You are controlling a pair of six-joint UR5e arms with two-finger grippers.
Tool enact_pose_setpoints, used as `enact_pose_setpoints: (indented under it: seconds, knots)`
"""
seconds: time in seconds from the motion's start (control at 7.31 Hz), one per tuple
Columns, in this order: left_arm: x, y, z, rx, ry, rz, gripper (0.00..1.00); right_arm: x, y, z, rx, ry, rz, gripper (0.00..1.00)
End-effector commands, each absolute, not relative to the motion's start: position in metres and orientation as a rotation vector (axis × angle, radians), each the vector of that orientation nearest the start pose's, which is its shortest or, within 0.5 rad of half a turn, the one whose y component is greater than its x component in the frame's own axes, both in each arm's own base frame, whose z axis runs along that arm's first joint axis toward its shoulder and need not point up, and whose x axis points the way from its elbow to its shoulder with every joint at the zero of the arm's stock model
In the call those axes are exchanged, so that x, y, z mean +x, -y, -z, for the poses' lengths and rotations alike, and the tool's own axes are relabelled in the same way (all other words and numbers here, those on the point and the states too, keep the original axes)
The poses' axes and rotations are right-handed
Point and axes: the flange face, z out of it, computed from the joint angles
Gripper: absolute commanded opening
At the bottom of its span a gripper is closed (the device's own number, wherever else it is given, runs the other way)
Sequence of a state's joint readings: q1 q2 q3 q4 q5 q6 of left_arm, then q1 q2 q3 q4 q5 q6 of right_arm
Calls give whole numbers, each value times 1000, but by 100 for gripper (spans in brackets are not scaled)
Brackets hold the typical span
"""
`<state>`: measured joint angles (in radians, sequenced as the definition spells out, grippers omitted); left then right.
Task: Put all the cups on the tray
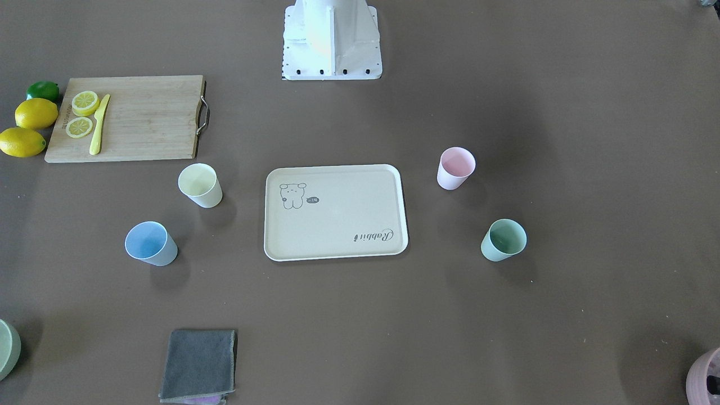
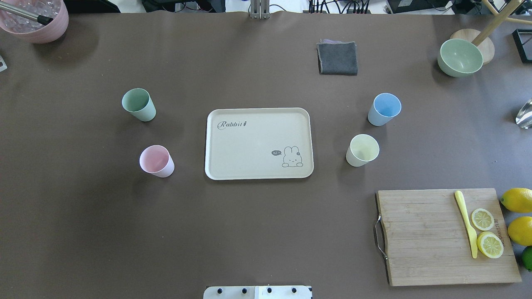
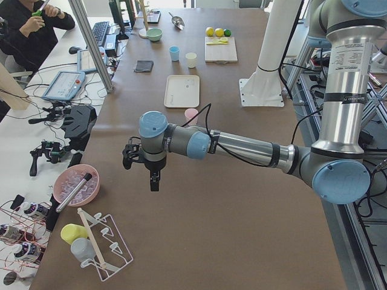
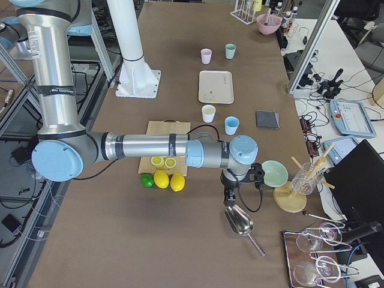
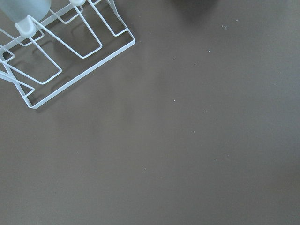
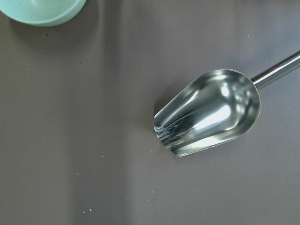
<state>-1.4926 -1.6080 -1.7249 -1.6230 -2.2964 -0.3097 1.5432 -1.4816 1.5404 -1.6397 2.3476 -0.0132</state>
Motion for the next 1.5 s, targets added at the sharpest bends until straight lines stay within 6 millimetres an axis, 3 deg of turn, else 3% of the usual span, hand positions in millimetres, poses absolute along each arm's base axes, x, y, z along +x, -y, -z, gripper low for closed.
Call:
enact_pose_setpoints:
  seconds: [0.0,1.37]
  knots:
    - [-27,519,-554,98,-763,130,98,50,529,-636,-16,776,33,100]
    - [-33,513,-565,81,-757,149,98,49,530,-635,-16,776,34,100]
